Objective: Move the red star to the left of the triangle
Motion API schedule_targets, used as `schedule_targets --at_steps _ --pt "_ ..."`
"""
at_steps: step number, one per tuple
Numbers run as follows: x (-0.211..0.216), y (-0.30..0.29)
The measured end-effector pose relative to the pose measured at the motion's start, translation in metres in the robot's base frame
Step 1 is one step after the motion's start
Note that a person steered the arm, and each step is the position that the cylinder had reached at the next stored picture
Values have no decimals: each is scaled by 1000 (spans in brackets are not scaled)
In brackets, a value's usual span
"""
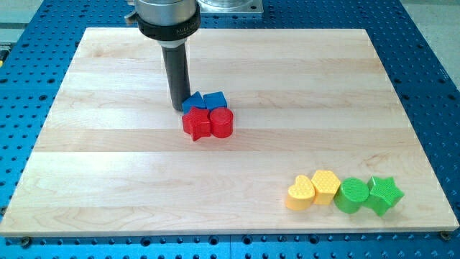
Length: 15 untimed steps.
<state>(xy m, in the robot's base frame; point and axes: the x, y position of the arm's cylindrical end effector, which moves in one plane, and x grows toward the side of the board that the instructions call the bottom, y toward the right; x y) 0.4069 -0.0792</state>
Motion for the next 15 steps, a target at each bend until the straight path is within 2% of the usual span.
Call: schedule_targets --at_steps 1,3,4,9,12,14,15 --pt "0 0" --pt "-53 13" --pt "-62 16" --pt "-76 19" --pt "-24 24" --pt "-4 42" --pt "-4 31"
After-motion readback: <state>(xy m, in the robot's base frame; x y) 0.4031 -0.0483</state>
